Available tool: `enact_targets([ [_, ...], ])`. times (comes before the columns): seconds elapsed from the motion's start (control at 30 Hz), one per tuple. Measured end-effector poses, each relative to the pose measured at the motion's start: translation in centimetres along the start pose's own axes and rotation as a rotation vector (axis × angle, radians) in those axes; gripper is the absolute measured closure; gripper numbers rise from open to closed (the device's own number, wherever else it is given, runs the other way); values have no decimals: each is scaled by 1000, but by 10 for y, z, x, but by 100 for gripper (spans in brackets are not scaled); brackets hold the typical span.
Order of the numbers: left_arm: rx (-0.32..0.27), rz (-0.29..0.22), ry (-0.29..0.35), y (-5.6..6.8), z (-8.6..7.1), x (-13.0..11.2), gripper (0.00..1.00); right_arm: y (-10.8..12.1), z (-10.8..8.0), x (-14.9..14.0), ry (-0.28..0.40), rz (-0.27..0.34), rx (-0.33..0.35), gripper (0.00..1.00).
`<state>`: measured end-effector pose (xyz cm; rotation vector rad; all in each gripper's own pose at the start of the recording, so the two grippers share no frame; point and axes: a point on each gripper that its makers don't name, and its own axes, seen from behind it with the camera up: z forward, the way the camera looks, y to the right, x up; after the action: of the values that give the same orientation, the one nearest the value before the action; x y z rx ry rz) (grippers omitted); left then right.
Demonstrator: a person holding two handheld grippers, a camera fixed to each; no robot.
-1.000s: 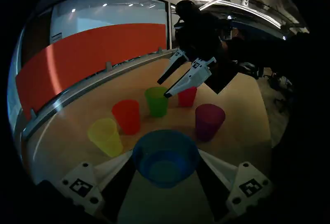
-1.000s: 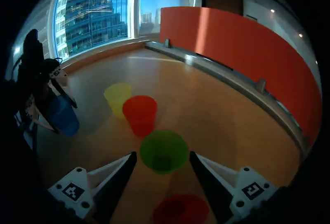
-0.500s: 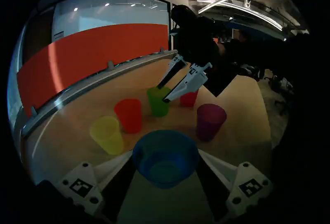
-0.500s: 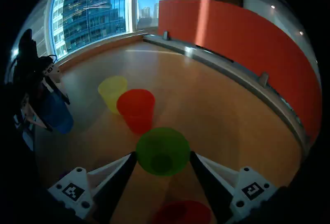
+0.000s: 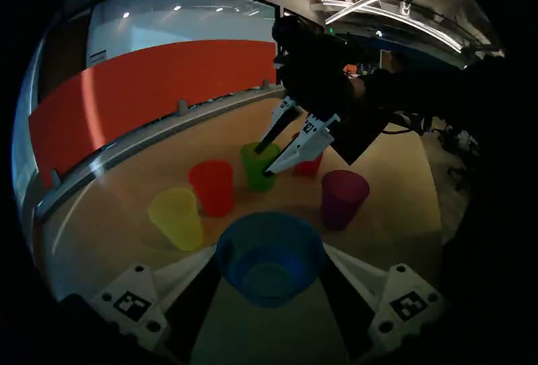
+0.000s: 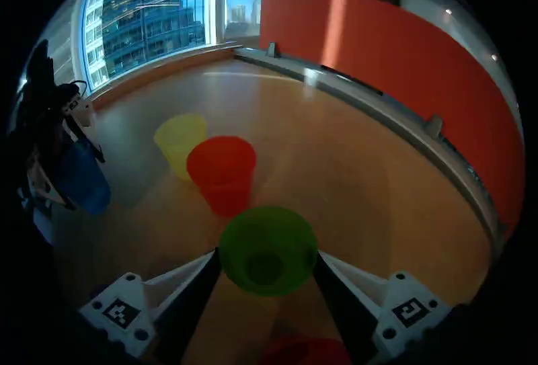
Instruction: Pour water
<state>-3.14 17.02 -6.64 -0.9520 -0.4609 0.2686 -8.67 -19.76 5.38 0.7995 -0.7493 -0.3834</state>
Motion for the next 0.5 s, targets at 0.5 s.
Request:
enact_targets([
  [0.5, 27, -6, 45, -2, -11, 16, 13, -18, -38, 41, 195, 41, 12, 9],
])
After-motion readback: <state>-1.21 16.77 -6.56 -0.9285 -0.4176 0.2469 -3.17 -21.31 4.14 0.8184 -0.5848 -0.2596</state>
